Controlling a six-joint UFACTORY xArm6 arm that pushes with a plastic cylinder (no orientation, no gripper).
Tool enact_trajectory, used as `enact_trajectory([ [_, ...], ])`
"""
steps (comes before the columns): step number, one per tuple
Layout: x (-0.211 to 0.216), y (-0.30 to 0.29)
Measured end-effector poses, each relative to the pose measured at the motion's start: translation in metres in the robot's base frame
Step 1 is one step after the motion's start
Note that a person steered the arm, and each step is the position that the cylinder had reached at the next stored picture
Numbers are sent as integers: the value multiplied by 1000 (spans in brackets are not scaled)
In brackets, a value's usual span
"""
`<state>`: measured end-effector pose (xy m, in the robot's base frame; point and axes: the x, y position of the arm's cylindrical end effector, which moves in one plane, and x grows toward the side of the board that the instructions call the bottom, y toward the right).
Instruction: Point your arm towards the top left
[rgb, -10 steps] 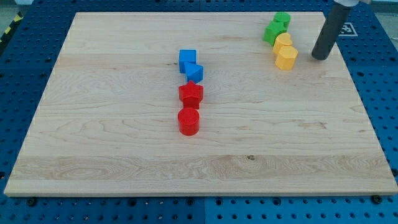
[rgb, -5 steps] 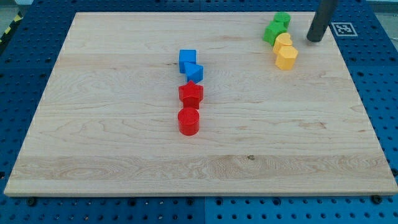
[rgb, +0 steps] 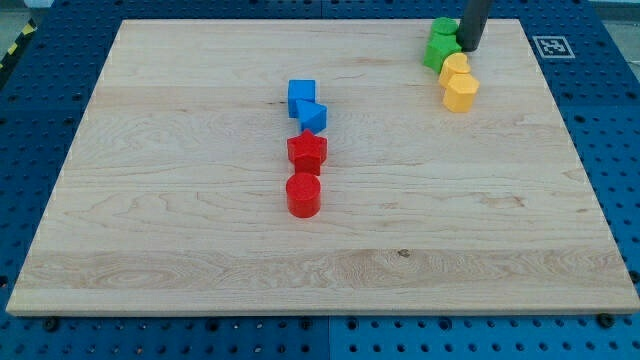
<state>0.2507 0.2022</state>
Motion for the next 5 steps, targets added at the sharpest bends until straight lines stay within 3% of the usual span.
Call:
enact_trajectory([
  [3,-58,-10],
  [4,-59,-35],
  [5,-59,-111],
])
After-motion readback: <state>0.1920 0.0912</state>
